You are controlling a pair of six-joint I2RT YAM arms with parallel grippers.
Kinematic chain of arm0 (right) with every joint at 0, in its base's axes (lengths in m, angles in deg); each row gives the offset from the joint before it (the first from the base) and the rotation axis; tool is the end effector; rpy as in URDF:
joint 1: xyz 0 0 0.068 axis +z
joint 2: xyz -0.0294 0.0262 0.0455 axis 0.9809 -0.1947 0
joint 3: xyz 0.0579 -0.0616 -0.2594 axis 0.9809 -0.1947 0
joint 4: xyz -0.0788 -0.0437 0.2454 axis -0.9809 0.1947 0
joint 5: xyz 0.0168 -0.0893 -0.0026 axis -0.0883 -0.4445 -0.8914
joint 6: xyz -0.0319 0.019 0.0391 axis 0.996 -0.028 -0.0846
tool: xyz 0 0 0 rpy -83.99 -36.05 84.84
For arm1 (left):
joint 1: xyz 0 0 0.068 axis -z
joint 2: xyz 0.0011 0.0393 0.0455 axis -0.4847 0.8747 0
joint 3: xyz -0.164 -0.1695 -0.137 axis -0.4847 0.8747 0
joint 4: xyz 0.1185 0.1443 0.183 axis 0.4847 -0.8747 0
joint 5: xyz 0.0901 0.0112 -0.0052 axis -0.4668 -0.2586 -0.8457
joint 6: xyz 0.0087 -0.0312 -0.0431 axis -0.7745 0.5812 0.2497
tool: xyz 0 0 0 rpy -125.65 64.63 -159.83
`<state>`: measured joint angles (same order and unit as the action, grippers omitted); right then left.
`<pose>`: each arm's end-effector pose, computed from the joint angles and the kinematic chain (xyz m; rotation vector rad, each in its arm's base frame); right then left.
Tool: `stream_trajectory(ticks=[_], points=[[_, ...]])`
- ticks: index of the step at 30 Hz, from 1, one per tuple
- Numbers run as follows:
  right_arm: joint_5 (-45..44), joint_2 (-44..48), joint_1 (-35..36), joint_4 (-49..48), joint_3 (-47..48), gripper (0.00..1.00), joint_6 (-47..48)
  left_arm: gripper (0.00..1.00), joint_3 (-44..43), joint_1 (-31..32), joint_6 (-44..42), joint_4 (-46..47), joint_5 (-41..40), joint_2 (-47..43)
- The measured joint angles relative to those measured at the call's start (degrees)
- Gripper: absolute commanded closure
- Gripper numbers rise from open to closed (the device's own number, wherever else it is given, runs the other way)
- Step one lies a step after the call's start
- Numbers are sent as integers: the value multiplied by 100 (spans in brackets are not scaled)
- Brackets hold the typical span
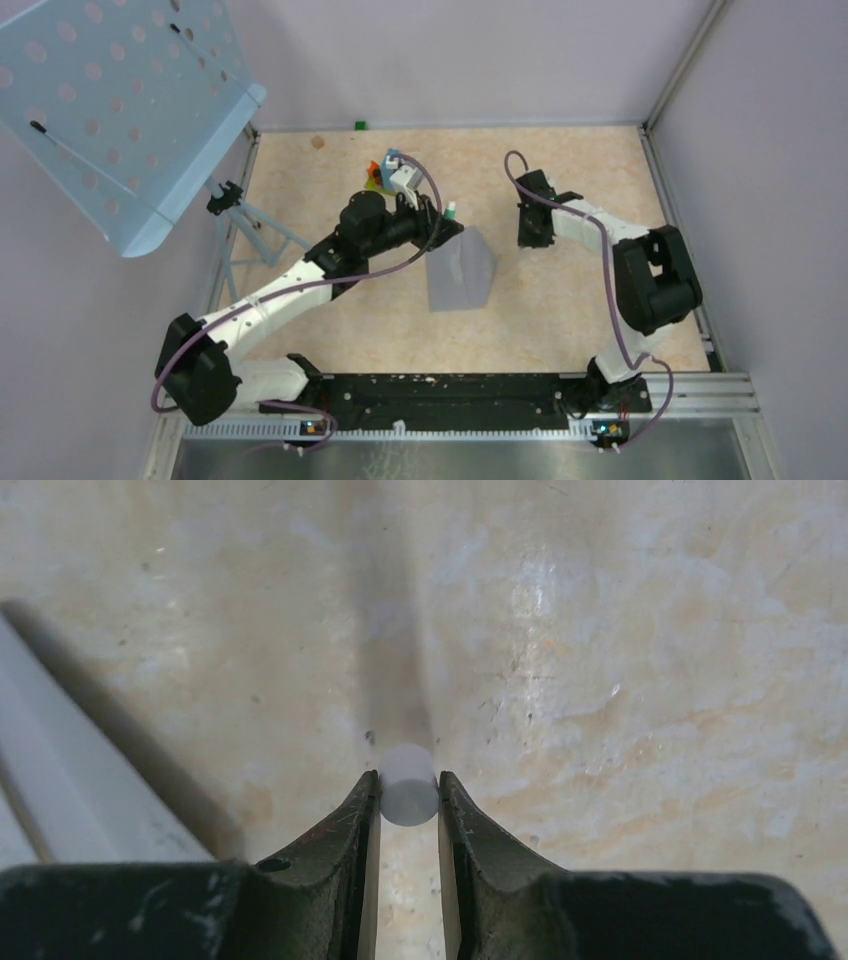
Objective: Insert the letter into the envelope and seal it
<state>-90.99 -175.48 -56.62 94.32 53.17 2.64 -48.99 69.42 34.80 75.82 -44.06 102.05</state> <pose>0.3135 0.1199 0.1965 0.1204 2.6372 -0.0033 0.2137 -0.1966 0.3163 0.4677 1.8079 -1.1114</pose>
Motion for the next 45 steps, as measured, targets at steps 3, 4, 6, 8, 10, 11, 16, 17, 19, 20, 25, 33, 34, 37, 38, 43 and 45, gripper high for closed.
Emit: stream_trajectory(ticks=[3, 4, 6, 8, 10, 11, 16, 17, 19, 20, 25, 33, 34, 37, 38, 43, 45], points=[[-175, -391, -57, -157, 11, 97, 4, 100, -146, -2, 323, -105, -127, -160], [-223, -472, -57, -175, 22, 97, 9, 100, -179, -7, 391, -114, -146, -192], [-295, -522, -57, -247, 44, 96, 15, 100, -227, -13, 546, -125, -199, -240], [-365, -522, -57, -319, 48, 94, 17, 100, -234, -17, 684, -146, -256, -256], [-415, -522, -57, -358, 48, 92, 20, 100, -234, -22, 822, -212, -323, -256], [-433, -522, -57, -374, 48, 91, 20, 100, -234, -22, 874, -236, -358, -256], [-470, -522, -57, -507, 35, 83, 48, 99, -234, -22, 1163, -240, -490, -254], [-470, -522, -57, -518, 31, 80, 50, 99, -234, -22, 1222, -243, -511, -254], [-468, -522, -57, -531, 26, 74, 55, 99, -234, -22, 1320, -243, -555, -249], [-466, -522, -57, -549, 26, 71, 59, 99, -238, -22, 1381, -245, -573, -238], [-463, -522, -57, -584, 26, 60, 79, 96, -330, -33, 1659, -313, -636, -107], [-448, -509, -57, -498, 37, 55, 105, 92, -411, -92, 2238, -470, -804, 35], [-446, -485, -57, -459, 39, 55, 107, 90, -413, -105, 2345, -492, -857, 37], [-402, -232, -57, -315, 39, 55, 107, 92, -413, -181, 2979, -549, -1106, 35], [-367, -87, -57, -293, 39, 55, 105, 92, -396, -216, 3241, -544, -1204, 31], [11, 1123, -22, -369, 37, 53, 87, 93, 79, -345, 4577, -358, -1884, -138], [146, 1762, 85, -549, 0, 52, 52, 93, 138, -352, 4951, -361, -2059, -122]])
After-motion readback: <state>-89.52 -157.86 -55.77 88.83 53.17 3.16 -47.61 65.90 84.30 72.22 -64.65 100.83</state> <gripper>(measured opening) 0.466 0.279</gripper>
